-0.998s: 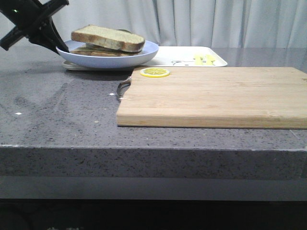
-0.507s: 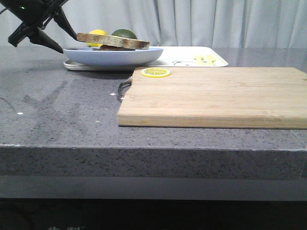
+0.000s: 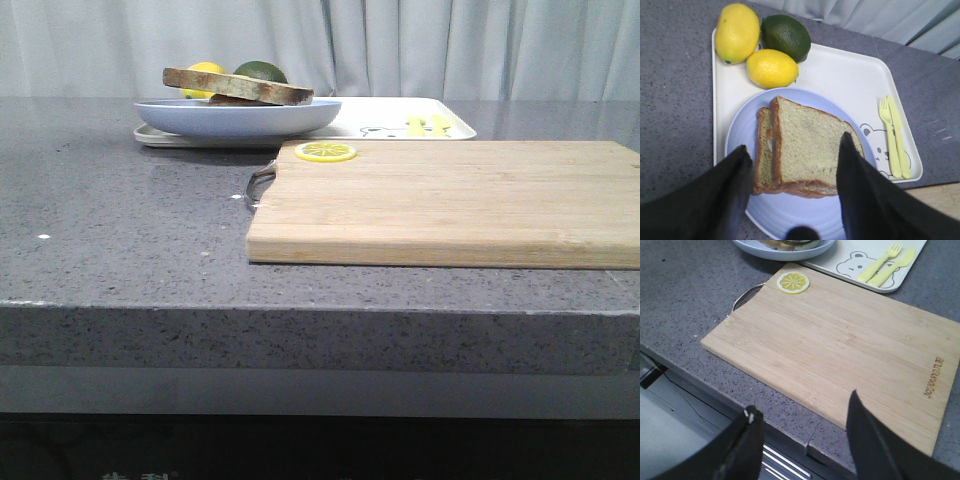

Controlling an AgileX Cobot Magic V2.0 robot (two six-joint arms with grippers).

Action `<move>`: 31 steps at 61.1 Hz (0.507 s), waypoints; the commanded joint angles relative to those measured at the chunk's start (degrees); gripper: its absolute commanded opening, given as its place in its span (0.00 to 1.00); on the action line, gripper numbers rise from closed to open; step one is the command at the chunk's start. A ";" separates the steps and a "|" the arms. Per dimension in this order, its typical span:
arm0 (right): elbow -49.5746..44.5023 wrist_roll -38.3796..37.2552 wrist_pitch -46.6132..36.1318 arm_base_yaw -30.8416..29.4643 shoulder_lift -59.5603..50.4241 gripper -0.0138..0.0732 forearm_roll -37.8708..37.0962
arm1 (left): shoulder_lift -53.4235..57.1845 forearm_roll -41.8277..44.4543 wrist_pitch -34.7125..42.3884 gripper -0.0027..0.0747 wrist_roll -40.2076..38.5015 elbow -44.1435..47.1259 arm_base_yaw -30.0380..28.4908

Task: Place bread and move sandwich to tray
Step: 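Lower the plate onto the white tray and release with the left gripper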

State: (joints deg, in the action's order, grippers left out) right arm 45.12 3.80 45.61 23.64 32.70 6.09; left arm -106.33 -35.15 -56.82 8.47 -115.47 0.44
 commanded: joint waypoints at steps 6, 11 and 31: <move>1.34 0.10 -3.91 0.00 0.09 0.62 -0.20 | 16.21 -1.30 8.45 0.51 5.78 12.85 0.05; 1.34 0.10 -3.91 0.00 0.09 0.62 -0.20 | 21.37 -1.42 10.72 0.51 9.03 18.86 0.49; 1.34 0.10 -3.91 0.00 0.09 0.62 -0.20 | 39.04 0.33 12.28 0.51 16.45 39.05 10.09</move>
State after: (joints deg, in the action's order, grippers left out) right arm 45.12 3.80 45.61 23.64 32.70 6.09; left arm -72.26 -34.11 -48.06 23.89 -78.44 7.31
